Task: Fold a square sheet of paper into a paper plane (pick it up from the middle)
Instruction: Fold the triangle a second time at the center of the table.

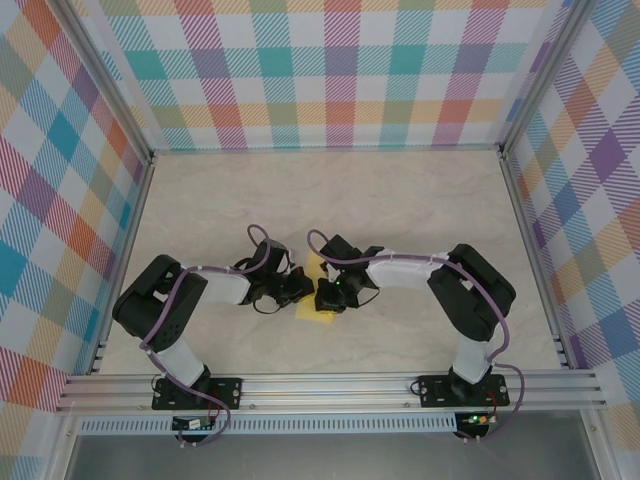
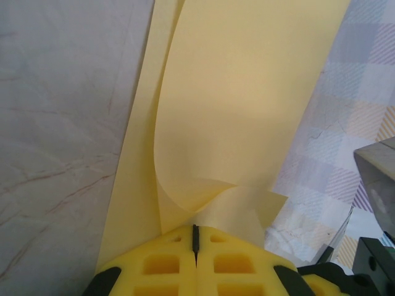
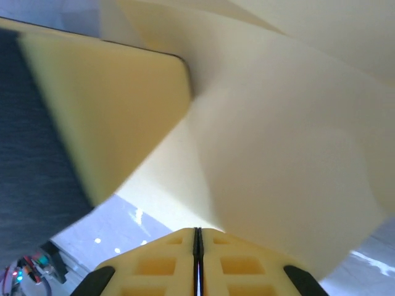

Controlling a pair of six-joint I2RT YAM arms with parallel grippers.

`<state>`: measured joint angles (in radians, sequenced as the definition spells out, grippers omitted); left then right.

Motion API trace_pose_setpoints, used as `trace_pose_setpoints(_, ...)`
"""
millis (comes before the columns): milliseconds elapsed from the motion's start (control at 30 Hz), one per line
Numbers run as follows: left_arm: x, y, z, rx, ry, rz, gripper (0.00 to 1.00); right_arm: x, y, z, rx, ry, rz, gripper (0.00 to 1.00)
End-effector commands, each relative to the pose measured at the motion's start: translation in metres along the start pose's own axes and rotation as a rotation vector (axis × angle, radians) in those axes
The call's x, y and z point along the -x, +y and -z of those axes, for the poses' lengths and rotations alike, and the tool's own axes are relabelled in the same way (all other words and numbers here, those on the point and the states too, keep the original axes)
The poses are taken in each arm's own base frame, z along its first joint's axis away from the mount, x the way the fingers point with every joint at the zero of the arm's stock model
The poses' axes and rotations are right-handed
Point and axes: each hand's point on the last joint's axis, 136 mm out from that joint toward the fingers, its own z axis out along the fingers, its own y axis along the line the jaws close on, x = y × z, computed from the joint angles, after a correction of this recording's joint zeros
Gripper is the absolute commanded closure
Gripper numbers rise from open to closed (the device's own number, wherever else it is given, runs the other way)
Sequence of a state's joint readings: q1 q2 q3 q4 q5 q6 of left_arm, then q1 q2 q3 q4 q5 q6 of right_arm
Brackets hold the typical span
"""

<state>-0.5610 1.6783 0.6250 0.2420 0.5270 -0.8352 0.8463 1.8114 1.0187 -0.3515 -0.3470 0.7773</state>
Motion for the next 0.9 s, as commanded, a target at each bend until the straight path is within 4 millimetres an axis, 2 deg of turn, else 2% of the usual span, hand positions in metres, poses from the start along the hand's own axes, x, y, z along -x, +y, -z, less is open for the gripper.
trace_pose_setpoints(0, -0.017, 0.022, -0.004, 0.069, 0.060, 0.022, 1.00, -0.009, -0.017, -0.007, -0.046, 0.017, -0.005, 0.89)
trace_pose_setpoints(133, -0.018, 0.025, -0.005, 0.079, 0.064, 0.026, 1.00, -0.014, -0.025, -0.010, -0.055, 0.023, -0.016, 0.89)
trace_pose_setpoints(333, -0.018, 0.026, -0.007, 0.080, 0.067, 0.028, 1.00, -0.015, -0.023, -0.009, -0.052, 0.035, -0.010, 0.89)
trace_pose_setpoints(600, -0.018, 0.026, -0.007, 0.078, 0.066, 0.028, 1.00, -0.003, 0.018, 0.026, 0.036, -0.034, 0.083, 0.87)
trace_pose_setpoints(767, -0.019, 0.027, -0.006, 0.078, 0.064, 0.030, 1.00, -0.005, 0.015, 0.019, 0.042, -0.015, 0.056, 0.90)
trace_pose_setpoints(867, -0.019, 0.027, -0.006, 0.078, 0.062, 0.028, 1.00, -0.002, 0.015, 0.022, 0.043, -0.047, 0.044, 0.89)
